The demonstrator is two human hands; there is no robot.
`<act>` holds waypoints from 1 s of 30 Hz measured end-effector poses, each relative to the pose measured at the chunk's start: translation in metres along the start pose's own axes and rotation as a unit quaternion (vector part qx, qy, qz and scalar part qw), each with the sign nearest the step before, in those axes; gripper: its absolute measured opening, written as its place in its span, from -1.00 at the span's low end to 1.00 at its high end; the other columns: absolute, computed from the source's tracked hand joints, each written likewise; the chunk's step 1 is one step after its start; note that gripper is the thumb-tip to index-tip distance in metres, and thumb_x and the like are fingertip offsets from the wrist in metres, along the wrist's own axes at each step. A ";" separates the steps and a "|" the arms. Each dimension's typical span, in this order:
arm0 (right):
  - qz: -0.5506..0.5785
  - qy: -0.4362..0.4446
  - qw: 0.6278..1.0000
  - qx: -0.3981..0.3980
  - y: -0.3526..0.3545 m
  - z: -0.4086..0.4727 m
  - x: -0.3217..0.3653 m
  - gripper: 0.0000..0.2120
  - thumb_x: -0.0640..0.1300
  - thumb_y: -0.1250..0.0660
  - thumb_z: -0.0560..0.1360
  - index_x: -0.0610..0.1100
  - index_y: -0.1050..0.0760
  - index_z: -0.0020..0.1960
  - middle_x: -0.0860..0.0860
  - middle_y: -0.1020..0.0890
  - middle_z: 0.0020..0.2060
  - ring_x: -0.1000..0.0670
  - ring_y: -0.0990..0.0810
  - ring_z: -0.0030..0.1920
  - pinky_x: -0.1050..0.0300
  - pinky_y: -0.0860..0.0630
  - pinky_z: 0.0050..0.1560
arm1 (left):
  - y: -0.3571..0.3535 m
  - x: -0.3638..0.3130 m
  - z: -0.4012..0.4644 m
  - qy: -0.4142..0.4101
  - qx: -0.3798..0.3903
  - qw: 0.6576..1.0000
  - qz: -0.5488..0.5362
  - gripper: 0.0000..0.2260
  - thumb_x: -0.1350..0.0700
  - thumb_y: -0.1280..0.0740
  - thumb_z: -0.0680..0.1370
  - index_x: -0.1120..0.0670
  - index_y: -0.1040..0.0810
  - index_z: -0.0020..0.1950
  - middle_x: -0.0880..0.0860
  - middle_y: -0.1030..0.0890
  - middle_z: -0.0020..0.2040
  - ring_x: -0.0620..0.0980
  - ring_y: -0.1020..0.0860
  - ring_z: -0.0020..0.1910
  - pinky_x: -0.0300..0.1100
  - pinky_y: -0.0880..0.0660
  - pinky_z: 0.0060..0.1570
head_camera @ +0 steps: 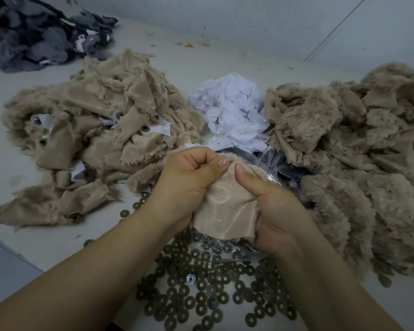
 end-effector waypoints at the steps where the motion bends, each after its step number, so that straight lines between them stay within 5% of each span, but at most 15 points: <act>1: 0.001 -0.004 1.000 0.005 -0.002 0.000 -0.001 -0.54 -0.09 -0.45 0.37 -0.24 -0.60 0.23 -0.24 -0.68 0.10 -0.23 -0.69 0.10 -0.16 -0.63 0.09 | 0.000 0.001 0.000 0.001 0.000 1.000 -0.011 -0.86 0.10 -0.41 0.40 0.06 -0.60 -0.37 0.02 -0.60 -0.39 -0.11 -0.56 -0.39 -0.27 -0.53 -0.36; 8: 0.042 -0.054 0.997 0.023 -0.002 0.000 -0.012 -0.68 -0.04 -0.41 0.42 -0.27 -0.70 0.02 -0.24 -0.69 0.08 -0.20 -0.71 0.05 -0.13 -0.67 -0.01 | 0.003 0.007 0.001 0.007 -0.025 0.999 -0.026 -0.84 0.10 -0.39 0.39 0.04 -0.58 -0.40 -0.01 -0.58 -0.41 -0.14 -0.53 -0.39 -0.29 -0.51 -0.34; 15: 0.038 -0.039 0.997 0.053 -0.008 -0.001 -0.016 -0.57 -0.04 -0.37 0.48 -0.27 -0.60 0.25 -0.24 -0.64 0.19 -0.19 -0.65 0.19 -0.10 -0.61 0.17 | 0.004 0.002 -0.003 -0.003 -0.017 0.999 -0.033 -0.85 0.11 -0.40 0.40 0.06 -0.59 -0.38 0.02 -0.58 -0.39 -0.12 -0.52 -0.38 -0.28 -0.54 -0.30; 21: 0.003 -0.031 0.998 0.053 -0.010 -0.003 -0.015 -0.60 -0.05 -0.37 0.49 -0.26 -0.60 0.24 -0.24 -0.65 0.17 -0.20 -0.66 0.18 -0.10 -0.62 0.14 | 0.016 -0.001 -0.004 0.003 -0.026 1.000 0.008 -0.59 0.24 -0.31 0.58 0.00 -0.53 -0.47 -0.10 -0.47 -0.49 -0.22 -0.42 -0.47 -0.37 -0.42 -0.42; 30: -0.015 -0.007 0.999 0.047 -0.011 -0.002 -0.017 -0.63 -0.02 -0.37 0.49 -0.23 -0.65 0.18 -0.22 -0.67 0.14 -0.18 -0.68 0.13 -0.05 -0.66 0.04 | 0.030 -0.001 -0.005 0.054 -0.004 0.998 -0.032 -0.81 0.12 -0.37 0.52 0.16 -0.64 -0.26 0.02 -0.61 -0.35 -0.12 -0.56 -0.37 -0.29 -0.52 -0.34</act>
Point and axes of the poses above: each hand's wrist, its own z-axis towards the middle knuckle, its own y-axis out of the back of the hand, x = y × z, the point moved 5 cm from there along z, towards the middle knuckle
